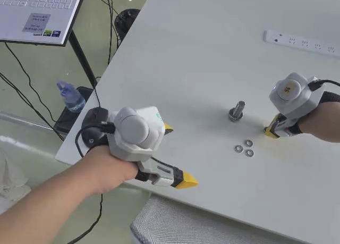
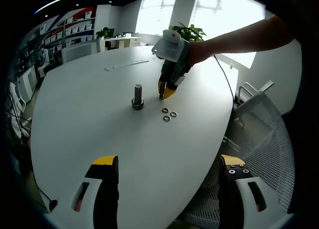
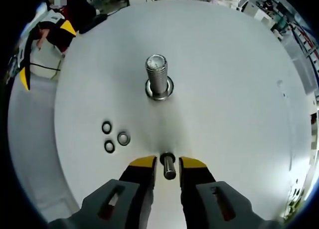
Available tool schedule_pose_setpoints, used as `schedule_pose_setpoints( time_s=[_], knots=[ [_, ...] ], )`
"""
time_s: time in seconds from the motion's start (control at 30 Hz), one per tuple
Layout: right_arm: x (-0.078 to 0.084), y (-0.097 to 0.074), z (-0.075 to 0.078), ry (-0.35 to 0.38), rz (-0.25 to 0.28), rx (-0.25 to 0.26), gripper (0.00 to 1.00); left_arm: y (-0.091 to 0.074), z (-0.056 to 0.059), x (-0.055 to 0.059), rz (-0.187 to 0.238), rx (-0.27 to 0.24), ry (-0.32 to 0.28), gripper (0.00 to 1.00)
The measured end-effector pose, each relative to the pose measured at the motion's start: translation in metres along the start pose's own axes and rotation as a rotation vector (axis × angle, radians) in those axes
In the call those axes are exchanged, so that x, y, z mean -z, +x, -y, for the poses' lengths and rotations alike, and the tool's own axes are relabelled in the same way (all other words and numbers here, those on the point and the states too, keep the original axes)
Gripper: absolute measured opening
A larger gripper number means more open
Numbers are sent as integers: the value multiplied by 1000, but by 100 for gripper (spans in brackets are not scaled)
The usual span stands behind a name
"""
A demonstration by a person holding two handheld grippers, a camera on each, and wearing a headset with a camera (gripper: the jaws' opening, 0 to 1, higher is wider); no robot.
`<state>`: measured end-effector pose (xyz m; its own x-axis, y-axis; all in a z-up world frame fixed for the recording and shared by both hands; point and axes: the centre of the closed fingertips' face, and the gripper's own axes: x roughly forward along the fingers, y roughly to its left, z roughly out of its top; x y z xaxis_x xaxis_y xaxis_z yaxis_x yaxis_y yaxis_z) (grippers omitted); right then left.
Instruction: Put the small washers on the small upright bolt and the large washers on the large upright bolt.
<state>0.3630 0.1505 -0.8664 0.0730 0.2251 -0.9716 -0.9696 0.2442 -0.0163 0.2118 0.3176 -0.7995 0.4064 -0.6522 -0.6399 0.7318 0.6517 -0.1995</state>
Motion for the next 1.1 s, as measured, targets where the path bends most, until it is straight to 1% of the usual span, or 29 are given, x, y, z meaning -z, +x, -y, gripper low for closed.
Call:
schedule_pose_setpoints(
  time_s=[0.07, 0.17, 0.37, 0.5, 0.67, 0.77, 0.87, 1.03, 1.1],
  knots=[
    [-1, -1, 0, -7, 1, -1, 28, 0, 0, -1, 5, 0, -2, 82],
    [0, -2, 0, -14, -11, -9, 29, 0, -1, -3, 8, 0, 2, 82],
    [0, -6, 3, -23, -14, -14, 29, 0, -1, -4, 9, 2, 4, 81],
    [-2, -11, 3, -10, -6, -17, 28, -1, -1, -6, 14, 0, 6, 82],
    [-2, -16, 4, -13, -7, -10, 28, -1, -1, -7, 16, -2, 12, 83],
    [-2, -20, 5, -13, -7, -8, 29, -1, -2, -10, 23, -4, 14, 83],
    [-1, -23, 6, -7, -11, -6, 29, -1, -2, -12, 23, -7, 21, 84],
    [-6, -34, 8, -2, 10, 2, 29, -2, -3, -15, 27, -10, 27, 86],
    [-7, -38, 6, -8, 10, -2, 29, -2, -4, -16, 24, -11, 31, 87]
  ],
)
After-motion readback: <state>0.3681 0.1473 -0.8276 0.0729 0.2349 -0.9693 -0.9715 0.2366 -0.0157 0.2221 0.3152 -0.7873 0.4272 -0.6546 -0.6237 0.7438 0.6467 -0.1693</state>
